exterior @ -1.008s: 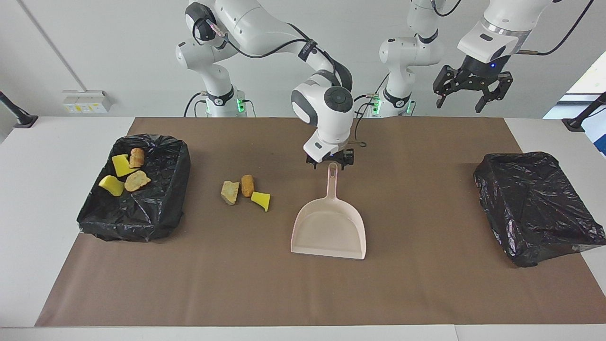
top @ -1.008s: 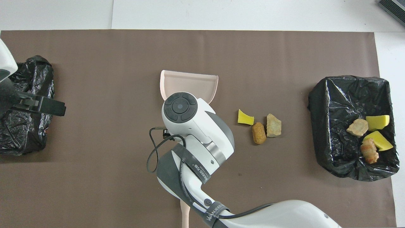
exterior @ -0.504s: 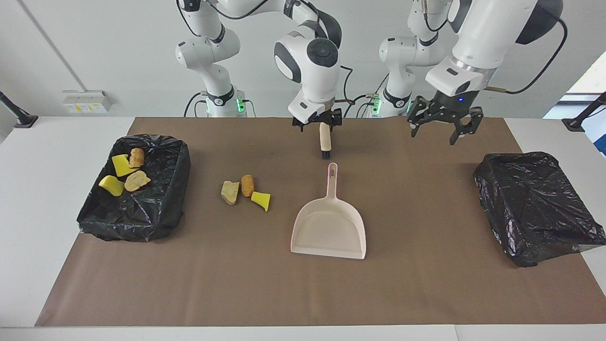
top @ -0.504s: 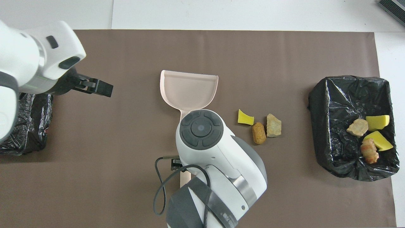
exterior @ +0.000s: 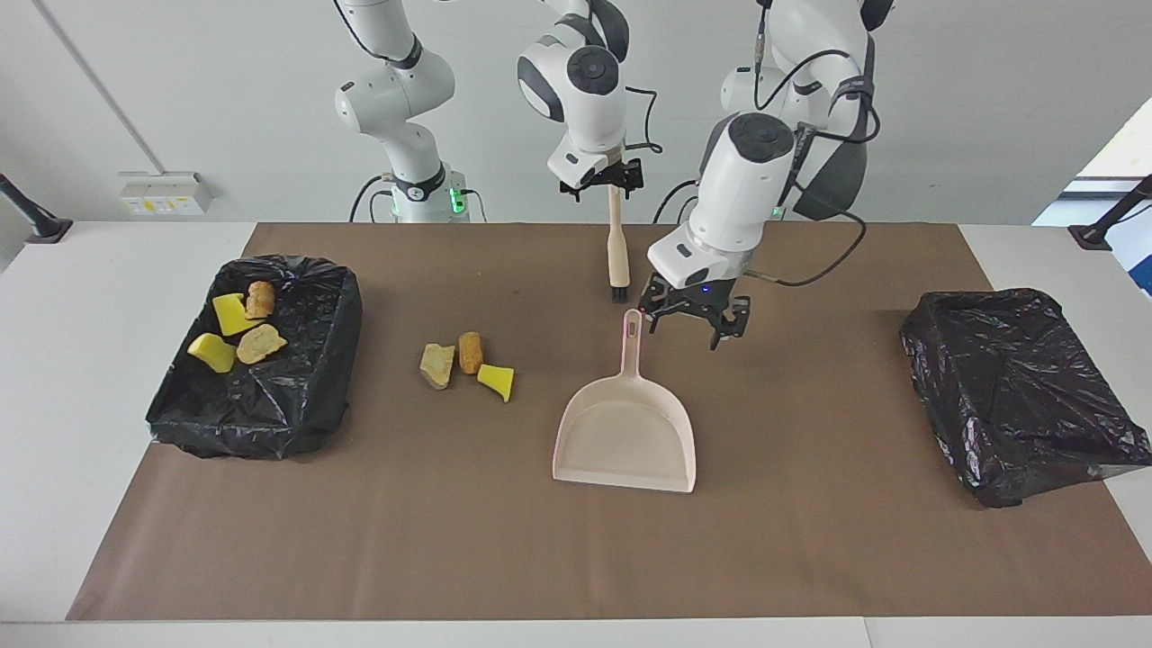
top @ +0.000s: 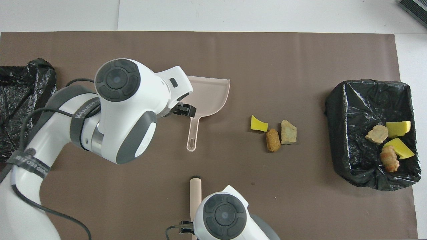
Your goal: Sweep and dump trash in bin
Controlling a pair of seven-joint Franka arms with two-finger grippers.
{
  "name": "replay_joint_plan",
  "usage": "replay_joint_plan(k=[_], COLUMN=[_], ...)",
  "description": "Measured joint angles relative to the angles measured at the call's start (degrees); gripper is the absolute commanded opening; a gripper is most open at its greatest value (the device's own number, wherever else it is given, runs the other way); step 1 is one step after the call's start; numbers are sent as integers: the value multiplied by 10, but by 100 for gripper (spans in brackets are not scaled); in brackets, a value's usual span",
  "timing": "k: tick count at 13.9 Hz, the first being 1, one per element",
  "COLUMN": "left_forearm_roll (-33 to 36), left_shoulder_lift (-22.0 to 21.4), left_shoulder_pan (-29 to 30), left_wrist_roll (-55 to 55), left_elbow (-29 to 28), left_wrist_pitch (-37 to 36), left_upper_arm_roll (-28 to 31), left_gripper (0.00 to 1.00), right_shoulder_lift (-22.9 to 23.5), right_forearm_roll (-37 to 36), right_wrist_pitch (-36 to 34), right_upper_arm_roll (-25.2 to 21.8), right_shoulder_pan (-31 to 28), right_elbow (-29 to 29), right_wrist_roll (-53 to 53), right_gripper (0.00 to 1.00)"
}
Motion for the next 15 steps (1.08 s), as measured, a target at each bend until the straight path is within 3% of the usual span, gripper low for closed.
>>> replay_joint_plan(k=[5, 10, 11, 12, 13, 15], left_forearm_roll=[0, 0, 0, 0, 0, 0], left_shoulder_lift=[40, 42, 42, 42, 42, 42], left_shoulder_pan=[-37, -37, -38, -38, -39, -41], left_wrist_roll=[-20, -20, -20, -20, -20, -20], left_elbow=[-58, -72, -76, -80, -83, -87], left_wrist_pitch=[96, 102, 103, 105, 110, 116], left_upper_arm_roll=[0, 5, 4, 4, 4, 2], left_gripper=[100, 100, 100, 100, 100, 90], right_shoulder_lift=[-4, 39, 43, 46, 47, 47], right_forearm_roll=[7, 7, 7, 7, 7, 7], right_wrist_pitch=[112, 183, 195, 202, 205, 206], right_upper_arm_roll=[0, 1, 1, 0, 0, 0], right_shoulder_pan=[62, 99, 102, 105, 107, 109], right_elbow=[-78, -91, -96, -100, -102, -103], right_wrist_roll=[45, 65, 65, 65, 65, 65], right_gripper=[100, 99, 95, 81, 60, 15])
